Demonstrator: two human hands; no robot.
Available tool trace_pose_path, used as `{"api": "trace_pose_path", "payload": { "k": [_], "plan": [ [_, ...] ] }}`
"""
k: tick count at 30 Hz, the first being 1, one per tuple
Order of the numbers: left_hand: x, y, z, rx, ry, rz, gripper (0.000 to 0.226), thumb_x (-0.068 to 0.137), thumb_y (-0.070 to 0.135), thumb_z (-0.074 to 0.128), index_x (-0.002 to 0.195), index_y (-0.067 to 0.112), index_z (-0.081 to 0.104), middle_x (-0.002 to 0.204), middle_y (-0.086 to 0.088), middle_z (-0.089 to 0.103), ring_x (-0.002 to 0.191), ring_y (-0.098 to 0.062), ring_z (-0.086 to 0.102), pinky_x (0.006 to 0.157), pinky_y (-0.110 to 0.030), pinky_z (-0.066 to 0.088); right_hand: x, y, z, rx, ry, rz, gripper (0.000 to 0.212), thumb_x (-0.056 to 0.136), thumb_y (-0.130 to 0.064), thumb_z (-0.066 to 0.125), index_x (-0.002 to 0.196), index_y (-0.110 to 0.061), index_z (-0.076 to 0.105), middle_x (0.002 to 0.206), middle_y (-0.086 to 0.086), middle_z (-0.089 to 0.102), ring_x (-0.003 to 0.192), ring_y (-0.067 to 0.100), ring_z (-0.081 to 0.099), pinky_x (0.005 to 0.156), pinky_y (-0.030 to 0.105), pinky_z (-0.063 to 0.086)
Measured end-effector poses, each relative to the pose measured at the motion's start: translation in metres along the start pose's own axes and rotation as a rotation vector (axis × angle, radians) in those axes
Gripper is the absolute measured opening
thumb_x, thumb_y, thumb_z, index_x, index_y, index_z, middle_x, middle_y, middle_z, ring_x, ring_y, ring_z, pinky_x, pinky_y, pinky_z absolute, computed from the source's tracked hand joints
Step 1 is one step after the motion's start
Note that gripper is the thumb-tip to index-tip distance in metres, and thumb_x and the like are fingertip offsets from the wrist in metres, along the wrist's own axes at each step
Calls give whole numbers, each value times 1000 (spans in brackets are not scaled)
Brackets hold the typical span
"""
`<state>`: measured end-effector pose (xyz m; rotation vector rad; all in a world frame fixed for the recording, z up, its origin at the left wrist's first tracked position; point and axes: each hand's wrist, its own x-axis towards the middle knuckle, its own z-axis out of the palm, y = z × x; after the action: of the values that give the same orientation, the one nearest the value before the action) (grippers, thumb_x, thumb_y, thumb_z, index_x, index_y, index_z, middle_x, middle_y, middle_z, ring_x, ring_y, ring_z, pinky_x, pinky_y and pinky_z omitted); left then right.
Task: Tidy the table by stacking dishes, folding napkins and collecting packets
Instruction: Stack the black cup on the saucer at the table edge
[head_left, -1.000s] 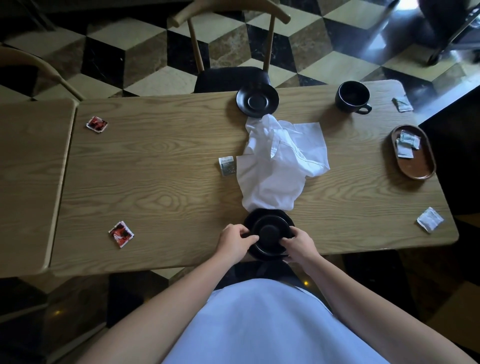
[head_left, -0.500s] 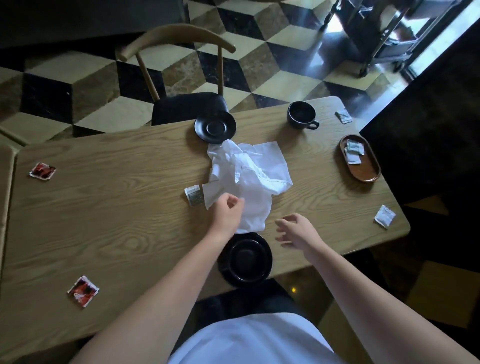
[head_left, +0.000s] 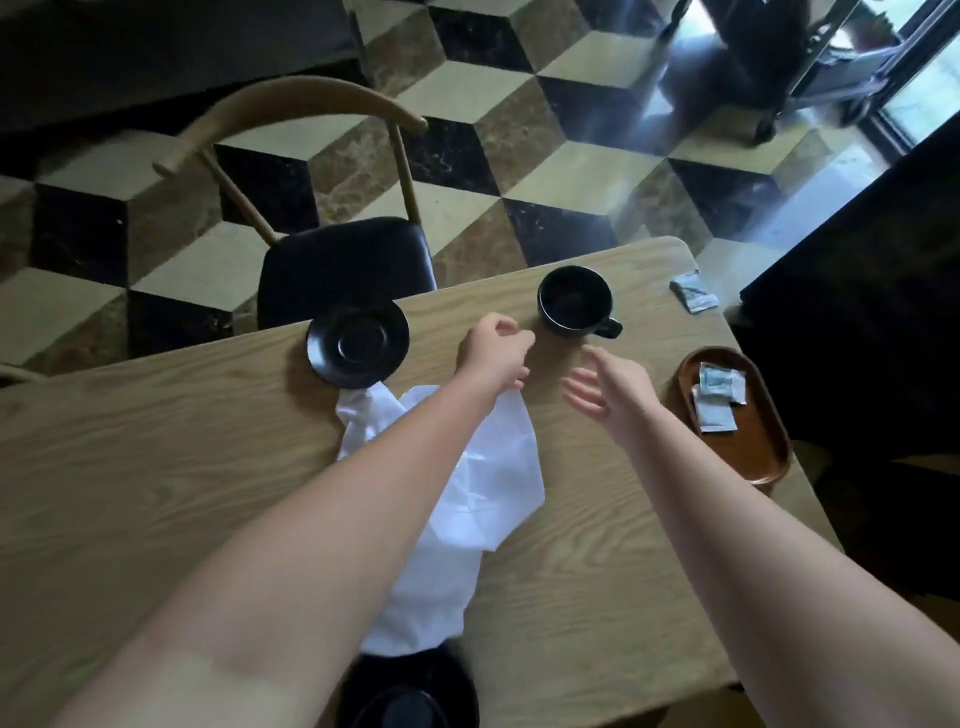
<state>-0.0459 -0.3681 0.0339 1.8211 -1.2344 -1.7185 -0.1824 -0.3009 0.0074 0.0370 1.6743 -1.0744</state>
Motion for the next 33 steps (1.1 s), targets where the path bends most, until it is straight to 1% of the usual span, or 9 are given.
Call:
{"api": "trace_pose_path", "payload": {
  "k": [3,8,11,16,20,22,24,29,33],
  "plan": [
    [37,8,25,37,23,-17,43,84,25,64,126,26,55,85,-4,65,66,-22,64,61,-31,60,27,-5,1,182,13,-4,52,92,-27,68,136,-9,46,119,17,62,82,25,74,57,32,61],
    [75,13,45,18,-44,-95,59,90,27,61,145,30,41,129,-8,57,102,-32,67,76,-45,62,49,-6,-3,133,20,-130,68,92,-29,69,150,-28,33,116,14,64,80,20,75,61,29,61],
    [77,14,50,-7,-131,-99,47,92,16,50,138,25,47,122,-20,64,95,-40,71,78,-51,61,52,-11,-4,78,-7,-149,53,94,-28,67,142,-25,44,112,15,70,86,26,76,67,33,63],
    [72,19,39,-24,-128,-72,37,90,12,49,126,22,51,119,-19,64,92,-39,71,74,-51,62,55,-21,11,-57,-43,-197,39,93,-19,65,129,-17,52,122,13,68,94,32,75,82,46,61],
    [68,17,1,-39,-74,-83,38,90,15,47,126,27,51,101,-20,73,82,-36,74,72,-49,62,54,-25,41,-200,-33,-256,37,88,-8,59,124,-14,59,117,17,68,84,30,74,69,41,62],
    [68,15,-28,-19,-30,-56,35,91,22,52,126,26,56,92,-16,76,78,-32,75,72,-44,63,50,-26,62,-254,-65,-269,38,83,-6,56,120,-14,63,111,21,71,79,30,73,71,42,62],
    [68,9,-58,-18,30,-17,35,91,28,57,125,24,61,92,-11,76,78,-28,76,72,-40,63,44,-24,85,-337,-91,-283,41,78,-9,56,116,-16,66,104,19,74,81,33,75,78,49,62],
    [68,-6,-135,-44,142,79,33,91,31,59,124,29,65,99,-3,74,87,-24,74,79,-40,62,22,-19,149,-428,-200,-355,31,74,-12,53,98,-23,69,87,18,76,70,30,77,66,43,65],
    [67,-14,-187,6,212,87,10,91,25,59,88,25,68,86,-4,65,78,-20,65,70,-33,61,7,-13,196,-529,-299,-366,34,75,-10,52,103,-17,70,91,14,76,69,26,77,67,42,65]
  ]
}}
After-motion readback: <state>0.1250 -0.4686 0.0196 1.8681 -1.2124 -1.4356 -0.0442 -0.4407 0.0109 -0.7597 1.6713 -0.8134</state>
